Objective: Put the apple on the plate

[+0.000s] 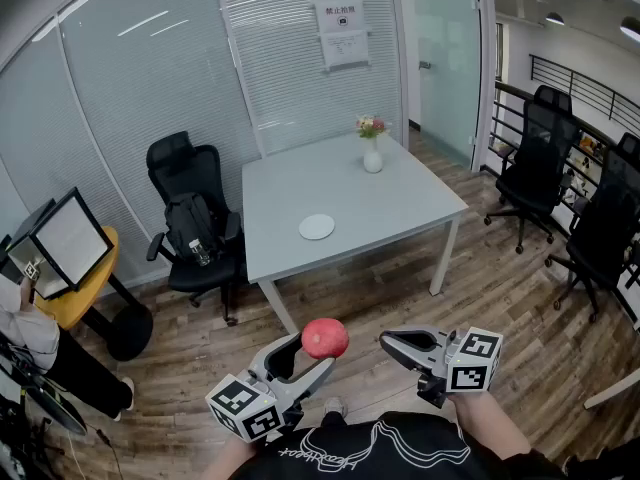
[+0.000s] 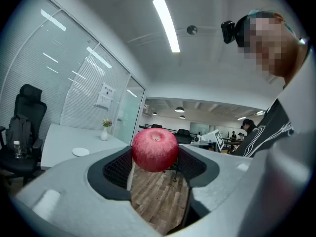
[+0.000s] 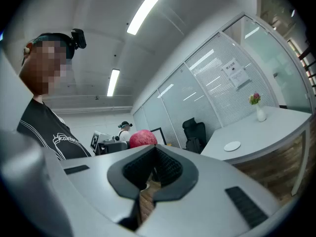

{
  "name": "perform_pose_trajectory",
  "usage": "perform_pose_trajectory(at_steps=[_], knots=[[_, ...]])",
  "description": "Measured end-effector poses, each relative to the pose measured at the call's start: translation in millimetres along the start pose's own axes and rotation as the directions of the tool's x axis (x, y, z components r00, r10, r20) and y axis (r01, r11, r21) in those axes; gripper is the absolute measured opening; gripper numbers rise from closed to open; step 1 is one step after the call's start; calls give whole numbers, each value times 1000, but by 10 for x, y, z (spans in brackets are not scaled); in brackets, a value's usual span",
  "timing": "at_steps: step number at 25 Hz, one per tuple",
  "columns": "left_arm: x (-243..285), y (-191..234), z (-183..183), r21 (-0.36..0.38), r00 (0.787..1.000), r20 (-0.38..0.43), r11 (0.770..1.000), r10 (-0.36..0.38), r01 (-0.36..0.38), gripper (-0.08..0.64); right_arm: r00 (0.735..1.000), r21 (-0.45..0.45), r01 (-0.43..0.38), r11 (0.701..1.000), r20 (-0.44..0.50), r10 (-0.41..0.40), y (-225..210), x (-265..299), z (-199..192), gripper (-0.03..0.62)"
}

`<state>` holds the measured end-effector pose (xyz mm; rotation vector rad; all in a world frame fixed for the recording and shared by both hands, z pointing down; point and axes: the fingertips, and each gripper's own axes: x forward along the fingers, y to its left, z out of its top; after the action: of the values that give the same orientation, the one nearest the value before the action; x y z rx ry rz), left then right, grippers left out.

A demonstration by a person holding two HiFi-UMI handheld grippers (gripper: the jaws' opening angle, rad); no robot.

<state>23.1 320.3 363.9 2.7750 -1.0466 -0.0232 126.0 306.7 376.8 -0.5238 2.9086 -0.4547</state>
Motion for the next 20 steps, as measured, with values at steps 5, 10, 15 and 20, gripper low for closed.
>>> perform_pose_trajectory(at_steps=[5,10,15,20], knots=[[15,-42,-39,-3,1000,-10,1000,2,-2,298,1000,-2,-2,1000,-2,2,9,-35,-29,8],[70,-26,-10,0,1000,-12,1000,9,-9,299,1000,-2,-6,1000,6,6,-51,-42,16,8],[125,61,-8,3,1000,-16,1000,15,-15,299,1000,3,-7,1000,13,7,-145,16,21,8],[270,216,-59,-9,1000,-26,1000,11,-11,299,1000,12,-11,1000,15,11,-325,80,-9,8]])
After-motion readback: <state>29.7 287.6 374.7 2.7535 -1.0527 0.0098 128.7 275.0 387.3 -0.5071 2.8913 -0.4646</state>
